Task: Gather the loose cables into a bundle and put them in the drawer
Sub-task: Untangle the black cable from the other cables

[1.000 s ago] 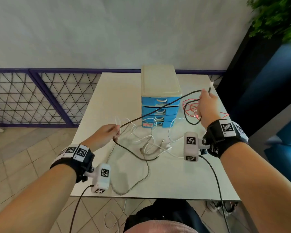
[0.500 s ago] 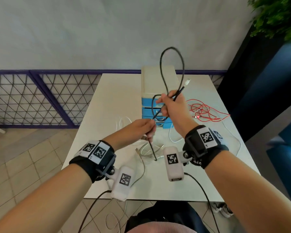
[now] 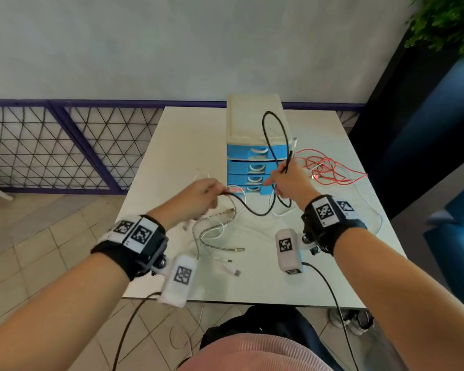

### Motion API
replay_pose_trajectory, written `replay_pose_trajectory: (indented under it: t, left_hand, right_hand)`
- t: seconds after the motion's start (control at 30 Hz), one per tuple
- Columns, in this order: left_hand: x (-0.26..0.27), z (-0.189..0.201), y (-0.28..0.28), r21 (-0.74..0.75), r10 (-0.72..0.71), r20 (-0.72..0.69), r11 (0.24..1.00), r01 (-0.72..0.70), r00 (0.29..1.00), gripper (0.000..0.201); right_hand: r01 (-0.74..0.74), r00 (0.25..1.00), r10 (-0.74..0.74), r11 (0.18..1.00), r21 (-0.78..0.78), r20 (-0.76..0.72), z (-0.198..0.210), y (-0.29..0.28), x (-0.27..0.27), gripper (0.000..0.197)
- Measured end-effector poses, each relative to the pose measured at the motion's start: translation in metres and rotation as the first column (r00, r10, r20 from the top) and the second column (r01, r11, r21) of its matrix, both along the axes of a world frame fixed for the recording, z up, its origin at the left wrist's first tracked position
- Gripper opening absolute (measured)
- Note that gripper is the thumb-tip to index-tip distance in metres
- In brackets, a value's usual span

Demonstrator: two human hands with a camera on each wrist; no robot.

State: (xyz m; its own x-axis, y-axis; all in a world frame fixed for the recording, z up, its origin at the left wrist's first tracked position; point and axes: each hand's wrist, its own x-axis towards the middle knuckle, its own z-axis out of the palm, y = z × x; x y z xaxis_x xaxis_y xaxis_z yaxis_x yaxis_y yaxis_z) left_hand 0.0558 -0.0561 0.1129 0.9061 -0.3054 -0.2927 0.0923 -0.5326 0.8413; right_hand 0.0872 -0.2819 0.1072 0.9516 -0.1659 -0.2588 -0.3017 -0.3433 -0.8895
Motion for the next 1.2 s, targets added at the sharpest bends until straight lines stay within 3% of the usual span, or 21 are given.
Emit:
replay_pose_trajectory:
  t: [0.07, 0.13, 0.2, 0.27, 0.37, 0.43, 0.5, 0.57, 0.63, 0.7, 0.83, 0.93, 1.0, 1.07, 1.13, 1.2]
  left_hand:
    - [0.019, 0.006, 0.019, 0.239, 0.003, 0.154, 0.97, -0.04, 0.988, 0.025]
    - [0.036, 0.012, 0.045, 0.361, 0.07, 0.258, 0.918, -0.164, 0.964, 0.025]
    - [0.051, 0.017, 0.075, 0.388, 0.204, 0.406, 0.844, -0.37, 0.891, 0.025]
    - [0.063, 0.016, 0.098, 0.365, 0.312, 0.519, 0.761, -0.536, 0.796, 0.02]
    - [0.066, -0.001, 0.106, 0.511, 0.251, 0.543, 0.659, -0.553, 0.801, 0.018]
    - [0.058, -0.016, 0.096, 0.513, 0.18, 0.503, 0.725, -0.46, 0.845, 0.013]
    - [0.046, -0.034, 0.08, 0.525, 0.091, 0.358, 0.803, -0.282, 0.929, 0.015]
    - [0.034, -0.057, 0.065, 0.588, -0.012, 0.148, 0.805, -0.079, 0.989, 0.022]
    - [0.023, -0.077, 0.052, 0.631, -0.077, 0.0, 0.774, 0.06, 0.997, 0.024]
    - [0.014, -0.092, 0.041, 0.651, -0.034, -0.039, 0.758, 0.052, 0.999, 0.025]
    - [0.004, -0.118, 0.029, 0.671, 0.097, -0.037, 0.74, -0.047, 0.995, 0.04]
    - [0.009, -0.124, 0.031, 0.598, 0.24, -0.108, 0.791, -0.13, 0.965, 0.037]
    - [0.013, -0.112, 0.03, 0.412, 0.353, -0.239, 0.881, -0.235, 0.904, 0.035]
    - [0.016, -0.092, 0.025, 0.188, 0.404, -0.398, 0.915, -0.358, 0.824, 0.022]
    - [0.016, -0.065, 0.02, -0.034, 0.351, -0.538, 0.9, -0.435, 0.766, 0.014]
    - [0.012, -0.035, 0.012, -0.211, 0.223, -0.566, 0.891, -0.401, 0.794, 0.026]
  right_hand:
    - [-0.094, 0.991, 0.087, 0.994, -0.061, -0.1, -0.005, 0.004, -0.005, 0.005]
    - [-0.212, 0.972, 0.187, 0.961, -0.18, -0.144, -0.005, 0.007, -0.011, 0.01]
    - [-0.306, 0.95, 0.279, 0.924, -0.23, -0.143, 0.0, 0.01, -0.015, 0.012]
    - [-0.369, 0.926, 0.348, 0.916, -0.159, -0.145, 0.006, 0.013, -0.018, 0.016]
    - [-0.367, 0.93, 0.354, 0.906, -0.208, -0.1, 0.01, 0.02, -0.018, 0.021]
    - [-0.342, 0.94, 0.327, 0.904, -0.256, -0.099, 0.01, 0.022, -0.02, 0.031]
    - [-0.38, 0.925, 0.35, 0.862, -0.335, -0.149, 0.01, 0.02, -0.024, 0.038]
    - [-0.434, 0.9, 0.373, 0.81, -0.394, -0.225, 0.012, 0.018, -0.03, 0.044]
    - [-0.446, 0.892, 0.341, 0.774, -0.45, -0.297, 0.014, 0.016, -0.032, 0.049]
    - [-0.4, 0.914, 0.283, 0.742, -0.538, -0.29, 0.014, 0.013, -0.031, 0.042]
    - [-0.144, 0.99, 0.126, 0.873, -0.467, -0.069, 0.012, 0.004, -0.03, 0.033]
    - [-0.095, 0.994, 0.105, 0.936, -0.338, 0.01, 0.012, 0.001, -0.03, 0.02]
    - [-0.075, 0.997, 0.079, 0.98, -0.187, 0.013, 0.01, 0.002, -0.029, 0.021]
    - [-0.069, 0.997, 0.068, 0.996, -0.053, -0.032, 0.009, 0.007, -0.027, 0.021]
    - [-0.078, 0.987, 0.09, 0.992, 0.096, -0.133, 0.011, 0.015, -0.028, 0.015]
    - [-0.113, 0.953, 0.166, 0.971, 0.213, -0.253, 0.012, 0.025, -0.031, 0.024]
